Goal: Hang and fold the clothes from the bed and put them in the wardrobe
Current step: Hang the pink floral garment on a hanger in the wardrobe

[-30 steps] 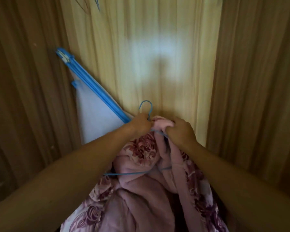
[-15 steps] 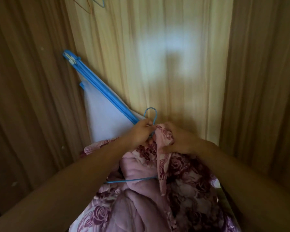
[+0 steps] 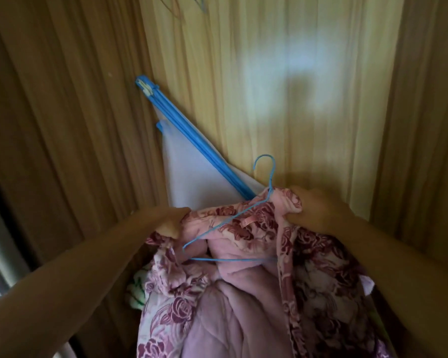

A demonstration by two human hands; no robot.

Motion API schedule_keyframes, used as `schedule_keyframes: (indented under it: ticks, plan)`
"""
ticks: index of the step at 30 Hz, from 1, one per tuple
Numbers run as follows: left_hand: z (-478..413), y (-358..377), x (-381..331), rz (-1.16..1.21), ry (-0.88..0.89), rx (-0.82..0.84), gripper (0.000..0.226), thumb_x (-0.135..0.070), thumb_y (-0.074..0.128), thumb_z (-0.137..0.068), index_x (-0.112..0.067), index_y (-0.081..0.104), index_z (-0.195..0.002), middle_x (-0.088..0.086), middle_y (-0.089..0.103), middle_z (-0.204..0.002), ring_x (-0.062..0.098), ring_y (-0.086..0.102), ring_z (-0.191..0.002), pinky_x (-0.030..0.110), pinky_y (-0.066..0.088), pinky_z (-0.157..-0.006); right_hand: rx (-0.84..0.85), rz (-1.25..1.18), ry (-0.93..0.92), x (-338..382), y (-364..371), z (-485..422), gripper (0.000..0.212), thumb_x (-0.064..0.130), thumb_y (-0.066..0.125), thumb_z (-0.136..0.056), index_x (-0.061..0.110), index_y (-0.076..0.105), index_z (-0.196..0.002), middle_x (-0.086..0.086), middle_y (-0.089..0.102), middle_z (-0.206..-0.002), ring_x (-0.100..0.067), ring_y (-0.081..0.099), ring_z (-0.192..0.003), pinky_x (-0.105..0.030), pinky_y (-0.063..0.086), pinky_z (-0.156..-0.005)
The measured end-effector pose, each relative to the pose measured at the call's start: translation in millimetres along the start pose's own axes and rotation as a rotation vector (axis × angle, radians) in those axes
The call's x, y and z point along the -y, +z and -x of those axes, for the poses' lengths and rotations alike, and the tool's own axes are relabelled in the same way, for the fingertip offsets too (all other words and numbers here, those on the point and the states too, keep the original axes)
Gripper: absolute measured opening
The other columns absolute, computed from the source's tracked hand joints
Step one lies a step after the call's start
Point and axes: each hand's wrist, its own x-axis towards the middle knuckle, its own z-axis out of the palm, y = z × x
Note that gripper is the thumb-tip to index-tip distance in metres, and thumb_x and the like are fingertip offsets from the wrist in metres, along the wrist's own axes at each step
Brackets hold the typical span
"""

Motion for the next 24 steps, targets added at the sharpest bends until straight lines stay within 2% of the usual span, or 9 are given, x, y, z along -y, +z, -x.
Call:
schedule_keyframes:
  ticks: [1, 4, 7, 10, 12, 15, 17, 21, 24]
  plan:
    - [-1, -2, 11, 0.044, -0.005, -0.003, 0.04, -0.025, 0.067, -0.067, -0.017, 0.054, -0.104, 0.005, 0.067, -0.12, 0.021, 0.067, -0.099, 0.035, 0.055, -0.084, -0.009, 0.071, -0.001, -3, -3, 1, 0.069, 0.062, 0.066, -0.073, 0.04, 0.044, -0.134, -0.003, 0.067, -0.124, -0.03, 0.064, -0.113, -0.041, 0.053, -0.091]
    - [-1, -21, 36, 0.289, 0.014, -0.131, 0.057, -0.037, 0.055, -0.044, -0.009, 0.072, -0.09, 0.014, 0.076, -0.09, 0.032, 0.073, -0.084, 0.046, 0.059, -0.073, -0.088, 0.168, 0.046, -4, -10, 3, 0.067, 0.06, 0.061, -0.077, 0.031, 0.047, -0.135, -0.005, 0.068, -0.124, -0.031, 0.064, -0.112, -0.041, 0.054, -0.09]
    - [32, -46, 3, 0.576, 0.029, -0.269, 0.05, -0.027, 0.061, -0.055, -0.001, 0.071, -0.096, 0.019, 0.074, -0.091, 0.026, 0.068, -0.076, 0.041, 0.054, -0.071, -0.158, 0.041, 0.059, 17, -10, 3, 0.065, 0.062, 0.055, -0.074, 0.032, 0.046, -0.131, -0.007, 0.069, -0.118, -0.034, 0.066, -0.106, -0.044, 0.056, -0.086]
    - [57, -58, -50, 0.715, 0.11, -0.301, 0.036, -0.027, 0.067, -0.07, -0.011, 0.06, -0.102, 0.009, 0.069, -0.097, 0.022, 0.066, -0.087, 0.036, 0.055, -0.075, -0.252, -0.058, 0.052, 47, -11, 0, 0.065, 0.064, 0.048, -0.072, 0.031, 0.048, -0.127, -0.007, 0.07, -0.114, -0.036, 0.067, -0.103, -0.046, 0.056, -0.084]
    - [64, -55, -80, 0.765, 0.201, -0.362, 0.021, -0.021, 0.064, -0.085, -0.018, 0.05, -0.1, -0.002, 0.06, -0.092, 0.011, 0.057, -0.081, 0.024, 0.047, -0.065, -0.324, -0.082, 0.096, 66, -20, 0, 0.055, 0.055, 0.058, -0.077, 0.028, 0.053, -0.124, -0.007, 0.07, -0.114, -0.036, 0.066, -0.102, -0.043, 0.056, -0.083]
    - [69, -51, -117, 0.802, 0.374, -0.559, 0.026, -0.016, 0.063, -0.091, -0.016, 0.043, -0.108, -0.008, 0.054, -0.087, 0.008, 0.054, -0.082, 0.014, 0.043, -0.069, -0.359, -0.09, 0.13, 83, -30, -3, 0.045, 0.044, 0.064, -0.084, 0.026, 0.054, -0.123, -0.01, 0.068, -0.115, -0.037, 0.064, -0.104, -0.04, 0.054, -0.082]
    - [68, -52, -128, 0.735, 0.521, -0.652, 0.032, -0.022, 0.065, -0.092, -0.017, 0.044, -0.116, -0.006, 0.058, -0.088, 0.01, 0.057, -0.083, 0.021, 0.045, -0.074, -0.38, -0.088, 0.127, 90, -40, -1, 0.046, 0.044, 0.061, -0.084, 0.027, 0.053, -0.126, -0.01, 0.068, -0.115, -0.038, 0.065, -0.104, -0.04, 0.054, -0.08]
    - [59, -64, -106, 0.05, 0.444, -1.126, 0.05, -0.063, 0.052, -0.087, -0.025, 0.056, -0.118, 0.004, 0.055, -0.105, 0.026, 0.053, -0.104, 0.039, 0.045, -0.085, -0.425, -0.028, 0.167, 82, -70, 4, 0.048, 0.047, 0.062, -0.082, 0.027, 0.053, -0.125, -0.009, 0.069, -0.115, -0.038, 0.066, -0.102, -0.04, 0.054, -0.081]
    - [50, -67, -84, 0.09, 0.361, -1.057, 0.074, -0.079, 0.042, -0.083, -0.032, 0.038, -0.14, 0.005, 0.046, -0.131, 0.027, 0.044, -0.126, 0.047, 0.039, -0.103, -0.483, -0.017, 0.187, 79, -101, 8, 0.044, 0.045, 0.064, -0.082, 0.029, 0.053, -0.122, -0.009, 0.07, -0.114, -0.037, 0.066, -0.102, -0.041, 0.054, -0.083]
